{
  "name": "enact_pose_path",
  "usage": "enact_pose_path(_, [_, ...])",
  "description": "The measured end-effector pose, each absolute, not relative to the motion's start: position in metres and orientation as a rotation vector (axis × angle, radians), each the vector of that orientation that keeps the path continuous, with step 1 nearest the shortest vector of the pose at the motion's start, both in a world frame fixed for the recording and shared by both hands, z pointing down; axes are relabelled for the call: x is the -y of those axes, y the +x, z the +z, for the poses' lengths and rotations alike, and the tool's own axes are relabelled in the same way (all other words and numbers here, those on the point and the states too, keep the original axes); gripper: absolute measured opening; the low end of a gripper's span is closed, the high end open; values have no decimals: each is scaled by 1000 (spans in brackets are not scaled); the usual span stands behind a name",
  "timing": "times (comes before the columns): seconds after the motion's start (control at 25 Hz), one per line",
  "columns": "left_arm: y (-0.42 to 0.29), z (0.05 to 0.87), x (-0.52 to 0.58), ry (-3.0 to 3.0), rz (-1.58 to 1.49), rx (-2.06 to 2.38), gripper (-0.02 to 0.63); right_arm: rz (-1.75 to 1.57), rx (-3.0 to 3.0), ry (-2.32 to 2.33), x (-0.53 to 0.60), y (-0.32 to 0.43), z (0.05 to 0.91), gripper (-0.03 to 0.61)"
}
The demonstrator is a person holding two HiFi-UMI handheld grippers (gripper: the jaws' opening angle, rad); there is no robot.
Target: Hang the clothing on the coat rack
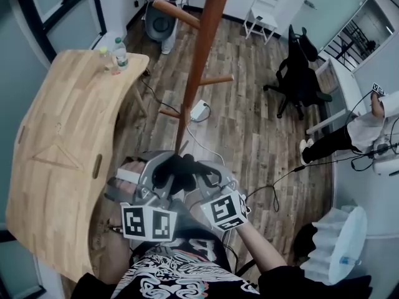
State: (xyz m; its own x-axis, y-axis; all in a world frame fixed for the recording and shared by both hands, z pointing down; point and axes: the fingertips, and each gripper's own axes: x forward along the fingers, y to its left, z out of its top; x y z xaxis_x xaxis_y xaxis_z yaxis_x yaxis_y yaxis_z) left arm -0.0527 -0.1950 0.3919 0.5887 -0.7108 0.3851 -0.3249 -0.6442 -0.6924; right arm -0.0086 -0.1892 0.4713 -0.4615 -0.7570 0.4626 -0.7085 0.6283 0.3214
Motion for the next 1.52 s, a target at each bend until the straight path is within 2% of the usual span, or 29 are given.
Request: enact_pose_path(1.52, [-40,377,328,-2088,-980,-825,31,-349,2325,1489,312,51,382,6])
